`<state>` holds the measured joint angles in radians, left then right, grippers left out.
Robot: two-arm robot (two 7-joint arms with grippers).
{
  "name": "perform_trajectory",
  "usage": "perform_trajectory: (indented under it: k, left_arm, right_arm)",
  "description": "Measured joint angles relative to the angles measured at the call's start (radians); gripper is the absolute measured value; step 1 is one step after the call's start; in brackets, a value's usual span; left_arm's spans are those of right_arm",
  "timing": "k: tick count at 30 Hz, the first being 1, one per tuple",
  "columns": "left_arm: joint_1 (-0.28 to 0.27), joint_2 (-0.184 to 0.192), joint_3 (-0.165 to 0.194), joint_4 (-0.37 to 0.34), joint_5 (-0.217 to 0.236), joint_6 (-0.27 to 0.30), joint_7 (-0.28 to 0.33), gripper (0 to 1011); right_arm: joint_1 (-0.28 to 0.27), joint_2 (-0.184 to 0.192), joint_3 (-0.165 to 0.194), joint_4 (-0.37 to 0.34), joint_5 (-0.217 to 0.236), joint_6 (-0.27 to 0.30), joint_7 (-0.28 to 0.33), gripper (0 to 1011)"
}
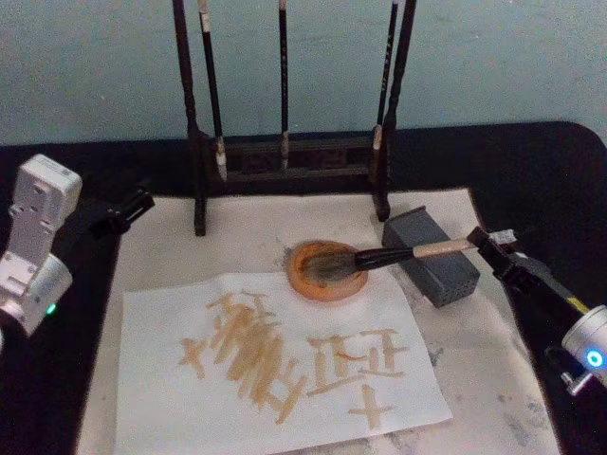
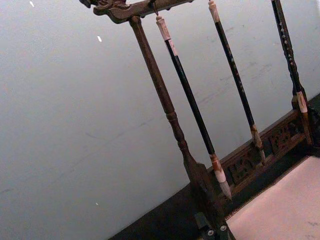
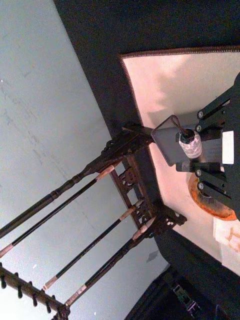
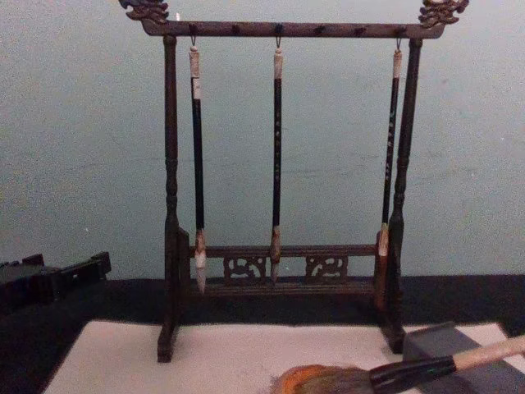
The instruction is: Pick up the brush from the inkstone, write on the paper, then place the brush back to its original position.
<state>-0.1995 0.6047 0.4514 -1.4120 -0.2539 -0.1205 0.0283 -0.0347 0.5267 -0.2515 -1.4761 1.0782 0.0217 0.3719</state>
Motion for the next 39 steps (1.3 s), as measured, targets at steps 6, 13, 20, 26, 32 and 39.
perform_trajectory:
  k: [6, 13, 20, 26, 32, 39]
  left_arm:
    - [0.000, 0.000, 0.000, 0.000, 0.000, 0.000, 0.000, 1002]
    - [0.000, 0.000, 0.000, 0.000, 0.000, 0.000, 0.000, 1002]
    - [0.000, 0.000, 0.000, 0.000, 0.000, 0.000, 0.000, 1002]
    - [0.000, 0.000, 0.000, 0.000, 0.000, 0.000, 0.000, 1002]
    - [0.000, 0.000, 0.000, 0.000, 0.000, 0.000, 0.000, 1002]
    - [0.000, 0.000, 0.000, 0.000, 0.000, 0.000, 0.000, 1002]
  right_arm:
    - [-0.002, 0.003, 0.000, -0.010, -0.001, -0.002, 0.004, 229]
    - [-0.009, 0.011, 0.000, -0.038, 0.001, -0.004, 0.012, 208]
    - [-0.020, 0.020, 0.001, -0.073, 0.002, -0.012, 0.018, 176]
    - [-0.033, 0.032, 0.002, -0.106, 0.000, -0.021, 0.026, 171]
    - [-0.043, 0.044, -0.003, -0.144, -0.011, -0.026, 0.036, 171]
    - [-0.048, 0.058, -0.017, -0.187, -0.040, -0.029, 0.037, 170]
